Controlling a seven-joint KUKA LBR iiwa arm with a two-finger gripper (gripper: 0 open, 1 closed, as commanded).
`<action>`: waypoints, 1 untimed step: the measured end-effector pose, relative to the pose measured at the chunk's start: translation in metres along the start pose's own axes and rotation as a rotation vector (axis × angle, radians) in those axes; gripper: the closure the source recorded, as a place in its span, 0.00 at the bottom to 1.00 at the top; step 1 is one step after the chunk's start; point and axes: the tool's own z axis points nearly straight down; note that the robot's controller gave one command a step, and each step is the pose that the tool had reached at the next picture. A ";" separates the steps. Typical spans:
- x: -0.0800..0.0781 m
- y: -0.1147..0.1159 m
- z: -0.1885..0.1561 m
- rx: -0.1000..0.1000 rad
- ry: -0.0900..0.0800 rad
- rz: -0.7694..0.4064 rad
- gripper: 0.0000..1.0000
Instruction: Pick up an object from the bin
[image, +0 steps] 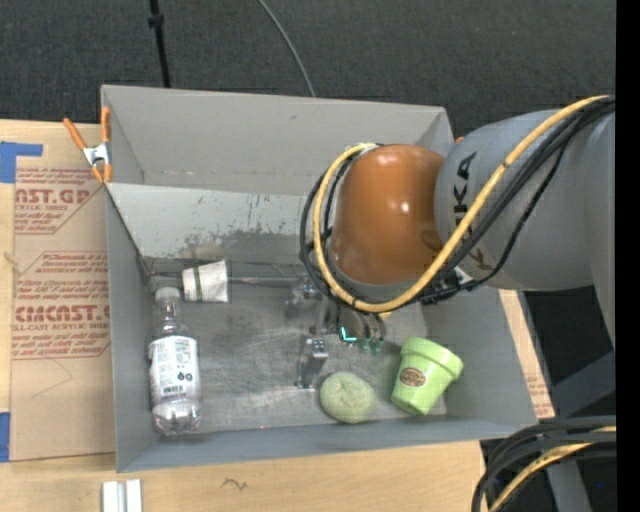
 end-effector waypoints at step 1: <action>-0.002 -0.001 -0.004 -0.001 -0.008 0.001 0.00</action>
Offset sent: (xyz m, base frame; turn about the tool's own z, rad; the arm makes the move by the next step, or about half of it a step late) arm -0.0286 -0.0880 -0.1150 -0.0866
